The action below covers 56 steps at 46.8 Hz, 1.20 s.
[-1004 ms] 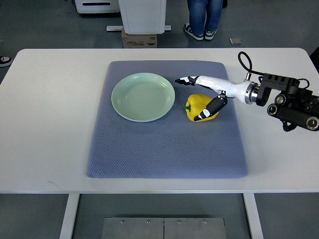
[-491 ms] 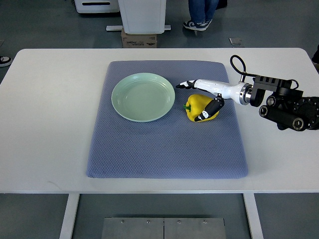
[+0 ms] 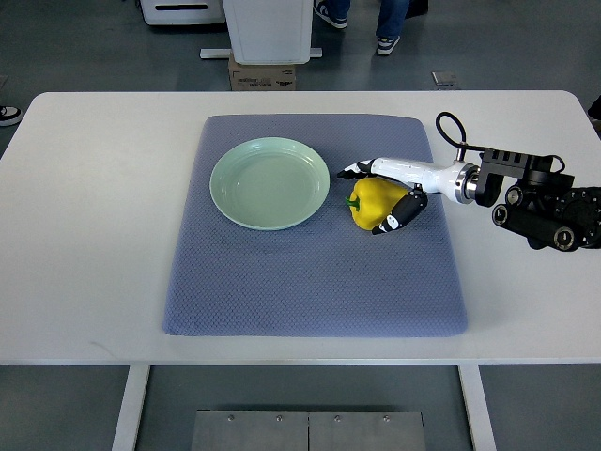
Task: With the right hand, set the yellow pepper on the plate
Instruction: 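Lower the right hand and close its fingers around the yellow pepper, then lift the pepper and carry it with the right hand onto the plate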
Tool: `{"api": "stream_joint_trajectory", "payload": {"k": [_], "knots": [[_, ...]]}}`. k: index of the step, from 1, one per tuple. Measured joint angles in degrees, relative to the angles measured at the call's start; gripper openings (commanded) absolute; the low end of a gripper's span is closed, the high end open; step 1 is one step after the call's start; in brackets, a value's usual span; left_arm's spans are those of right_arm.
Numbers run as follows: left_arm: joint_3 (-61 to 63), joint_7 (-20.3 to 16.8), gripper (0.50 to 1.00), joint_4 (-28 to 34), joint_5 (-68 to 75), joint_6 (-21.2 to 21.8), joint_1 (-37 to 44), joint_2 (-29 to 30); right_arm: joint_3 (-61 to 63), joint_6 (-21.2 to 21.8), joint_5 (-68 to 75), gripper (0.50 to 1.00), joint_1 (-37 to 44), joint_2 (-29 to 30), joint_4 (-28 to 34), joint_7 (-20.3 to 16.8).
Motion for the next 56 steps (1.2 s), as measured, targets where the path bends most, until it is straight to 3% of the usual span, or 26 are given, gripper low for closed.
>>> {"api": "stream_joint_trajectory", "payload": {"k": [15, 25, 36, 41, 56], "knots": [[0.0, 0.0, 1.000, 0.0, 0.0, 0.0, 0.0, 0.0, -1.0, 0.0, 0.0, 0.859, -0.4, -0.3, -1.2, 0.4], [0.0, 0.0, 1.000, 0.0, 0.0, 0.0, 0.0, 0.0, -2.0, 0.0, 0.0, 0.795, -0.4, -0.3, -1.6, 1.0], [0.0, 0.0, 1.000, 0.0, 0.0, 0.0, 0.0, 0.0, -2.1, 0.0, 0.1, 0.634, -0.6, -0.3, -1.9, 1.3], [0.0, 0.0, 1.000, 0.0, 0.0, 0.0, 0.0, 0.0, -2.1, 0.1, 0.1, 0.500, -0.6, -0.3, -2.4, 1.3], [0.0, 0.0, 1.000, 0.0, 0.0, 0.0, 0.0, 0.0, -0.7, 0.3, 1.3, 0.500, 0.8, -0.5, -2.4, 1.3]]}}
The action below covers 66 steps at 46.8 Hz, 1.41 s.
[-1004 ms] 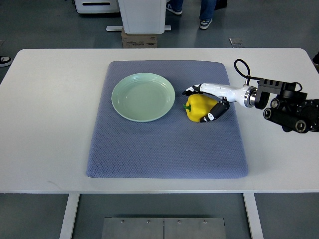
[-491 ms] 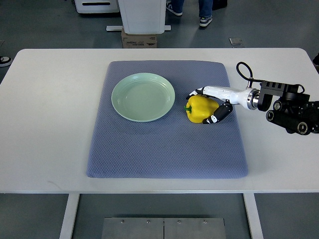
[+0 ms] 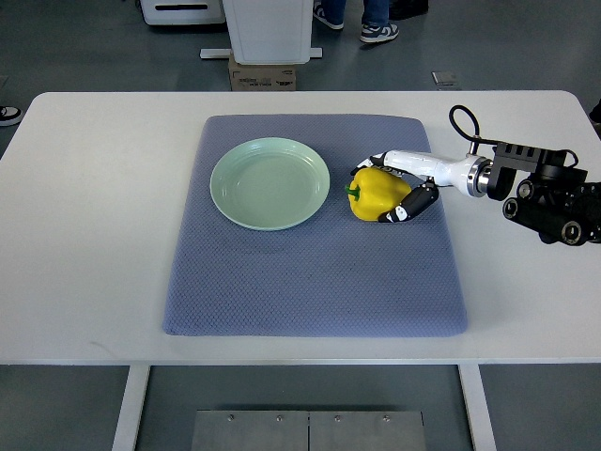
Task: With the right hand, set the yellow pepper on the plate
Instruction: 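Lift the pepper and carry it with the right hand onto the plate, then lower the pepper onto the plate and open the right hand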
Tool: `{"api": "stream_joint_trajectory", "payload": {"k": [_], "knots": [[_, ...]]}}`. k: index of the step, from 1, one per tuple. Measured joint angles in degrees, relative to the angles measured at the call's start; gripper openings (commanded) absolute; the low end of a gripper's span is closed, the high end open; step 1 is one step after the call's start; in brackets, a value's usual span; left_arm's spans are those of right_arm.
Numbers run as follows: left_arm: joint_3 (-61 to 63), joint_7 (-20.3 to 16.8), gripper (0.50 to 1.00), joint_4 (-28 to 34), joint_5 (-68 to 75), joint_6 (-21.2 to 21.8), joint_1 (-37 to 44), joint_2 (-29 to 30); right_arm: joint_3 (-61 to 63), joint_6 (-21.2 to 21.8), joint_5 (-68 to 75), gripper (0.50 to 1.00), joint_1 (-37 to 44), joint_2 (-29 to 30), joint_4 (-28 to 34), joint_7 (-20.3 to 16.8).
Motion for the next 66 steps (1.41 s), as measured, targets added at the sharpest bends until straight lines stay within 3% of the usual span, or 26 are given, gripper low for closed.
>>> {"api": "stream_joint_trajectory", "payload": {"k": [17, 47, 66], "knots": [[0.0, 0.0, 1.000, 0.0, 0.0, 0.0, 0.0, 0.0, 4.5, 0.9, 1.0, 0.500, 3.9, 0.7, 0.4, -1.4], [0.0, 0.0, 1.000, 0.0, 0.0, 0.0, 0.0, 0.0, 6.3, 1.9, 2.0, 0.500, 8.2, 16.3, 0.8, -14.0], [0.0, 0.0, 1.000, 0.0, 0.0, 0.0, 0.0, 0.0, 9.7, 1.9, 2.1, 0.500, 7.1, 16.6, 1.2, -21.0]]}}
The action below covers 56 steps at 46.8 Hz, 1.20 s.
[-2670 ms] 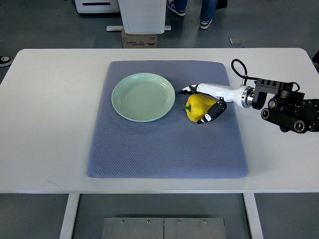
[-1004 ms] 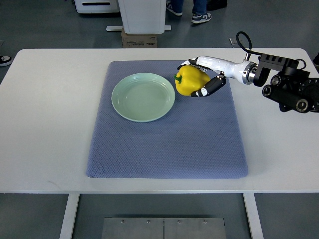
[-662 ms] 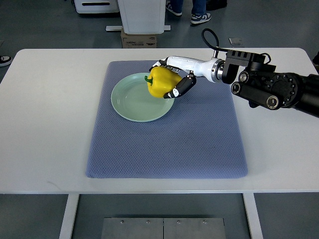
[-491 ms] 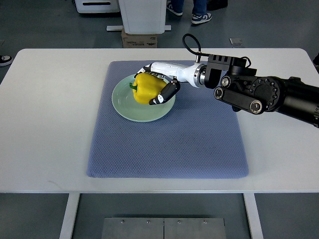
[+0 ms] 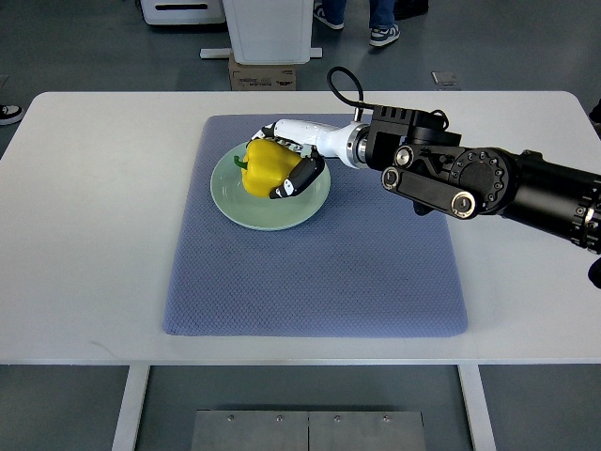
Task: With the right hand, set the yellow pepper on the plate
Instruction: 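Lower the pepper onto the plate and open the right hand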
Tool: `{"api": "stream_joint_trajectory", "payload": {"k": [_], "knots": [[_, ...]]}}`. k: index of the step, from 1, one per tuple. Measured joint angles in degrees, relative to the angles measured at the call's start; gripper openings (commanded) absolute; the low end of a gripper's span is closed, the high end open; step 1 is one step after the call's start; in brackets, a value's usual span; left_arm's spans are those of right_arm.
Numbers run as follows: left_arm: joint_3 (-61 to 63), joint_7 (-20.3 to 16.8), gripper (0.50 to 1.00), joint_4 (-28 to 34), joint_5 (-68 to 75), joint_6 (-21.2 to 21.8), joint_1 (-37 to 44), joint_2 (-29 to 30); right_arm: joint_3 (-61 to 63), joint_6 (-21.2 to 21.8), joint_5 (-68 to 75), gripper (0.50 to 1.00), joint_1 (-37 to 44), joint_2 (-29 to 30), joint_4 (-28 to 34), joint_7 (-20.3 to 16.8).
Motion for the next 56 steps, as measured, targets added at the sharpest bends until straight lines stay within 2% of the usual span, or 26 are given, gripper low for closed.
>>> {"api": "stream_joint_trajectory", "payload": {"k": [25, 43, 44, 46, 56], "knots": [[0.0, 0.0, 1.000, 0.0, 0.0, 0.0, 0.0, 0.0, 4.7, -0.1, 0.0, 0.500, -4.6, 0.0, 1.8, -7.9], [0.0, 0.0, 1.000, 0.0, 0.0, 0.0, 0.0, 0.0, 5.4, -0.1, 0.0, 0.500, -5.2, 0.0, 1.9, -8.2], [0.0, 0.0, 1.000, 0.0, 0.0, 0.0, 0.0, 0.0, 5.6, -0.1, 0.0, 0.522, -5.3, 0.0, 1.9, -8.2], [0.0, 0.0, 1.000, 0.0, 0.0, 0.0, 0.0, 0.0, 5.9, -0.1, 0.0, 0.600, -5.6, 0.0, 1.9, -8.1], [0.0, 0.0, 1.000, 0.0, 0.0, 0.0, 0.0, 0.0, 6.1, -0.1, 0.0, 0.797, -5.8, 0.0, 1.9, -7.9]]}}
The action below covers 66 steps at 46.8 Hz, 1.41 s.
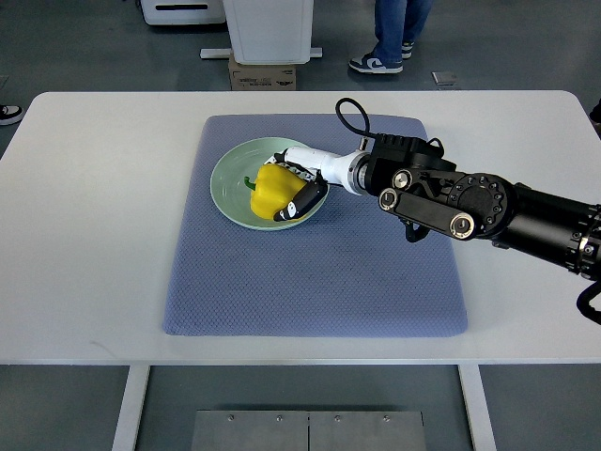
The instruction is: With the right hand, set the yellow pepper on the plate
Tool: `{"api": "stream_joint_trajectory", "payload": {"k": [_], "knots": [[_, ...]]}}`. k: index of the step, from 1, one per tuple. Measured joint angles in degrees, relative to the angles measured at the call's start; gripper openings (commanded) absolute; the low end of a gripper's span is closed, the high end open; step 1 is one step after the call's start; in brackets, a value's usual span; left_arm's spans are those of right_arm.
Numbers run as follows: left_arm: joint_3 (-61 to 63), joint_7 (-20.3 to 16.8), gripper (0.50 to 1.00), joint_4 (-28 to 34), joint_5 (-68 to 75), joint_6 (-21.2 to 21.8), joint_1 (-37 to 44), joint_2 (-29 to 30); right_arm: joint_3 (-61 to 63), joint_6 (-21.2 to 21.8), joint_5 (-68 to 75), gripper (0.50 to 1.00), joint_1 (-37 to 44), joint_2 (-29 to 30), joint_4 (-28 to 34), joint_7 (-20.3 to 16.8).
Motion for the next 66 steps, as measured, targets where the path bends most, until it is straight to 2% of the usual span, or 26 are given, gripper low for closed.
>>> {"api": "stream_joint_trajectory", "payload": {"k": [3, 6, 7, 11, 17, 33, 46, 66], "knots": [[0.0, 0.0, 1.000, 0.0, 0.0, 0.0, 0.0, 0.0, 0.0, 0.0, 0.0, 0.843, 0.0, 0.0, -0.1, 0.3], [0.0, 0.0, 1.000, 0.0, 0.0, 0.0, 0.0, 0.0, 0.0, 0.0, 0.0, 0.941, 0.0, 0.0, -0.1, 0.6], [0.0, 0.0, 1.000, 0.0, 0.0, 0.0, 0.0, 0.0, 0.0, 0.0, 0.0, 0.958, 0.0, 0.0, -0.1, 0.7], [0.0, 0.0, 1.000, 0.0, 0.0, 0.0, 0.0, 0.0, 0.0, 0.0, 0.0, 0.981, -0.1, 0.0, -0.1, 0.8], [0.0, 0.0, 1.000, 0.0, 0.0, 0.0, 0.0, 0.0, 0.0, -0.1, 0.0, 0.995, -0.2, 0.0, -0.1, 0.9], [0.0, 0.0, 1.000, 0.0, 0.0, 0.0, 0.0, 0.0, 1.4, 0.0, 0.1, 0.998, 0.3, 0.0, -0.1, 1.1], [0.0, 0.0, 1.000, 0.0, 0.0, 0.0, 0.0, 0.0, 7.4, 0.0, 0.4, 0.998, 0.2, 0.0, -0.1, 1.3], [0.0, 0.0, 1.000, 0.0, 0.0, 0.0, 0.0, 0.0, 20.7, -0.7, 6.9, 0.995, -5.2, -3.4, -1.0, 4.6]]}}
